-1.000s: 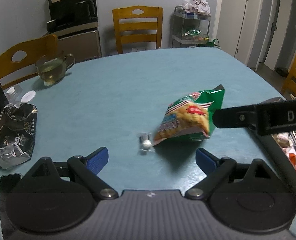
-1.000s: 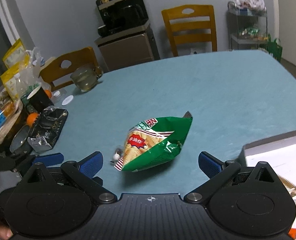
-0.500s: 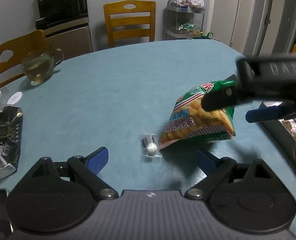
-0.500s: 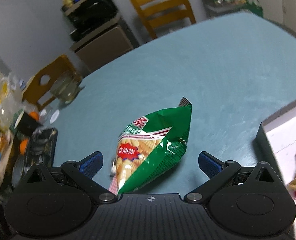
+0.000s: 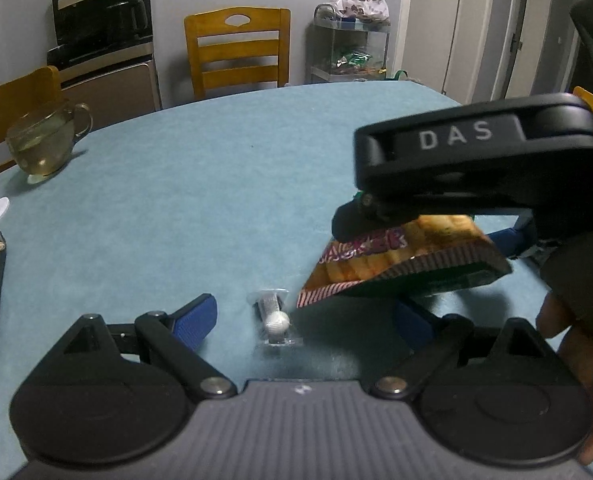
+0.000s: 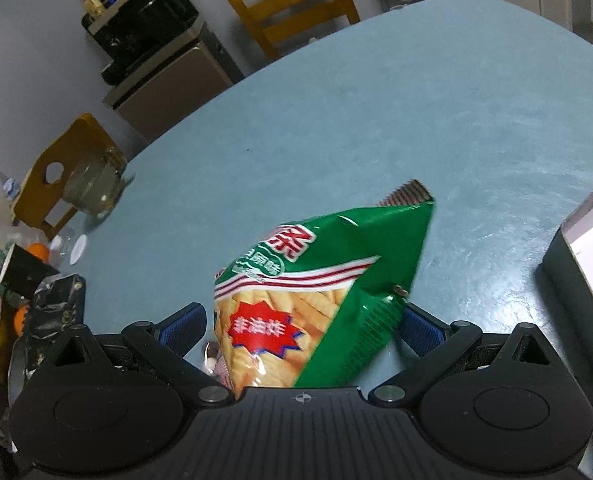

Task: Organize snacks
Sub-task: 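Grasp the green chip bag with the right tool while the left grasps the clear candy, then carry the green chip bag and clear candy with both tools over the tray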

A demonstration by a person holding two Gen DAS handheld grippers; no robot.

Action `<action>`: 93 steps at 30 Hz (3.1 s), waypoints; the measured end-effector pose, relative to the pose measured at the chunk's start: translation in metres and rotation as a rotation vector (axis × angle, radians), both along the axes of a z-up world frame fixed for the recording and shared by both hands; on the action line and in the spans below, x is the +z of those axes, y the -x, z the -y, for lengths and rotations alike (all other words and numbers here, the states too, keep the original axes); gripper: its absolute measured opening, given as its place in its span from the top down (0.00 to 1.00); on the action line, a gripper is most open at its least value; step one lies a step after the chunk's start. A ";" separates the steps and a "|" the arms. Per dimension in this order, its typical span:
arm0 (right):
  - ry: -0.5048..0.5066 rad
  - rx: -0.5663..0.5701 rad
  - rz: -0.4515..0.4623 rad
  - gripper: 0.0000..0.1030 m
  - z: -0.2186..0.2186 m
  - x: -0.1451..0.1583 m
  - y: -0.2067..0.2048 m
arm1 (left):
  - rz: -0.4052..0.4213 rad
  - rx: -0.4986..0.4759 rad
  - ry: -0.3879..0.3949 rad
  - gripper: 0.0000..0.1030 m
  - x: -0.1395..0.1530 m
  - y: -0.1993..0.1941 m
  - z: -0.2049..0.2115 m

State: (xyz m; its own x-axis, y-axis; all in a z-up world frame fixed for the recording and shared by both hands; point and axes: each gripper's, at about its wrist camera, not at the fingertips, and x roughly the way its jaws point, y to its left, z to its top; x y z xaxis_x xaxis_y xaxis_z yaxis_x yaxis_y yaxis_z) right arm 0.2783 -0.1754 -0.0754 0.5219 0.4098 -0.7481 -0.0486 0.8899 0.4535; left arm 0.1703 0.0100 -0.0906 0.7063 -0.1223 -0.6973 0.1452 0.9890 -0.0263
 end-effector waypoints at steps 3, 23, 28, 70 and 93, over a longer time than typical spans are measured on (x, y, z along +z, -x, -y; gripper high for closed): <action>0.002 -0.018 0.012 0.04 -0.001 -0.004 -0.002 | 0.001 0.002 0.003 0.08 -0.004 -0.004 0.001; -0.024 -0.048 0.085 0.24 0.029 0.011 -0.002 | -0.025 0.086 0.033 0.28 -0.018 -0.029 -0.001; -0.020 -0.033 0.120 0.24 0.037 0.023 0.007 | -0.017 0.146 -0.009 0.51 -0.018 -0.029 -0.001; 0.017 -0.038 0.264 0.25 0.120 0.065 0.096 | -0.019 0.092 0.065 0.90 0.051 0.018 0.057; 0.067 -0.128 0.301 0.26 0.171 0.071 0.140 | 0.023 -0.057 0.066 0.90 0.093 0.041 0.130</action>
State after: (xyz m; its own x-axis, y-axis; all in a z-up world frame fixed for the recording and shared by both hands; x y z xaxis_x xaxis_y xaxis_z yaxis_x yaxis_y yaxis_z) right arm 0.1379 -0.3469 -0.0048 0.7673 0.2822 -0.5759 -0.0576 0.9247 0.3763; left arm 0.1296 -0.1203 0.0023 0.7125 -0.2084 -0.6700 0.2030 0.9753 -0.0875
